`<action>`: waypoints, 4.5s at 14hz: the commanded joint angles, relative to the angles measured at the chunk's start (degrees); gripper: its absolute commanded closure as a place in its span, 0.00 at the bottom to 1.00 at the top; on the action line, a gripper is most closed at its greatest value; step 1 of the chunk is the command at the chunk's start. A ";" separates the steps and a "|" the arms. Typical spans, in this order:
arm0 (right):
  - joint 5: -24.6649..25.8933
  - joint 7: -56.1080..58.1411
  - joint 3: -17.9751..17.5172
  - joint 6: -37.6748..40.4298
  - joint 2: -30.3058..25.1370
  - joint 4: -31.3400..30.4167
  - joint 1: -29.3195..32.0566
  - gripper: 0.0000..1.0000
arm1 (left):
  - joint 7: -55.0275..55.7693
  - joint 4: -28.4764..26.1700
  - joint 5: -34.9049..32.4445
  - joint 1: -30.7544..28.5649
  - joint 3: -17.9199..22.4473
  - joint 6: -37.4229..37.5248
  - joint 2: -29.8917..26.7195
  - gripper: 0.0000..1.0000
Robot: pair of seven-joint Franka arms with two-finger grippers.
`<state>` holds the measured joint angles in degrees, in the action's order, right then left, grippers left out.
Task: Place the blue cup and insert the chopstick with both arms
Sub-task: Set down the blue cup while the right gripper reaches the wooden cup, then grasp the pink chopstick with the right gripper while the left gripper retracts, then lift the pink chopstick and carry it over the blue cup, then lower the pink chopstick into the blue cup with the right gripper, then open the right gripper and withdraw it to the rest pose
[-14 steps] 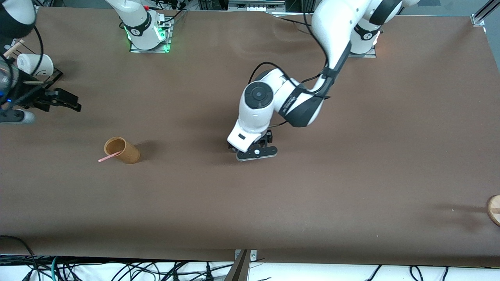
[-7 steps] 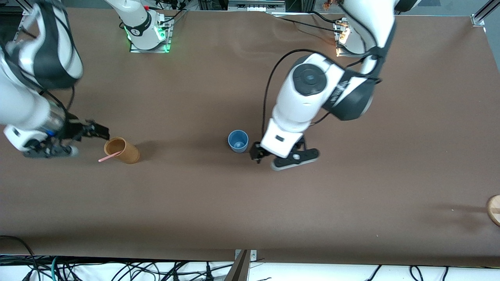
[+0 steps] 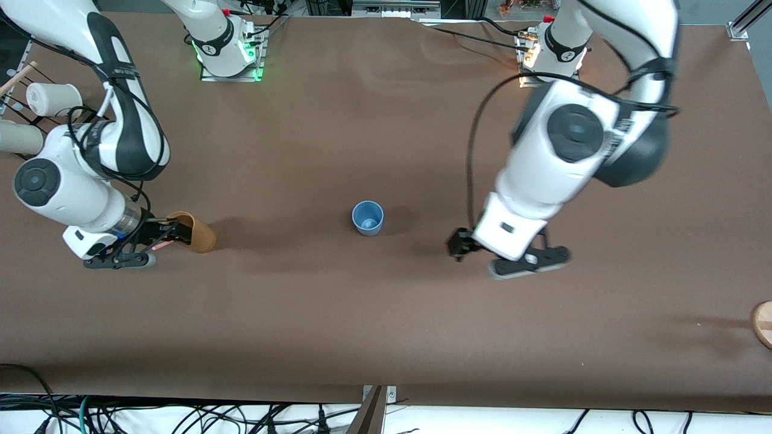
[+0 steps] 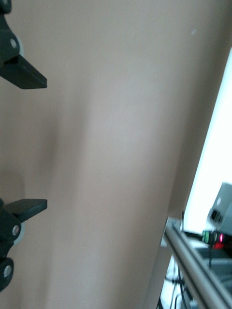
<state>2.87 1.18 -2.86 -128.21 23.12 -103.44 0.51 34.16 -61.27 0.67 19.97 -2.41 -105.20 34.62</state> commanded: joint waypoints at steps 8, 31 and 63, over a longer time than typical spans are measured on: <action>1.97 2.16 -0.04 -1.79 -1.76 -2.73 0.19 0.69 | -24.66 -6.32 1.43 -18.72 -1.81 12.20 -11.58 0.00; 3.45 -32.86 -12.52 24.96 -5.64 21.62 -10.15 1.00 | -29.32 -24.51 2.49 -22.43 -2.25 20.12 -33.04 0.00; 14.04 -55.09 -11.64 25.54 4.50 28.82 -27.16 0.01 | -29.41 -20.91 3.28 -24.63 -2.16 20.30 -29.26 0.00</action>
<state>22.35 -61.06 -14.64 -105.60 32.44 -73.90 -29.51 6.18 -83.58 2.41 -4.23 -4.48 -85.20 4.78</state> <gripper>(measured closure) 0.013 0.000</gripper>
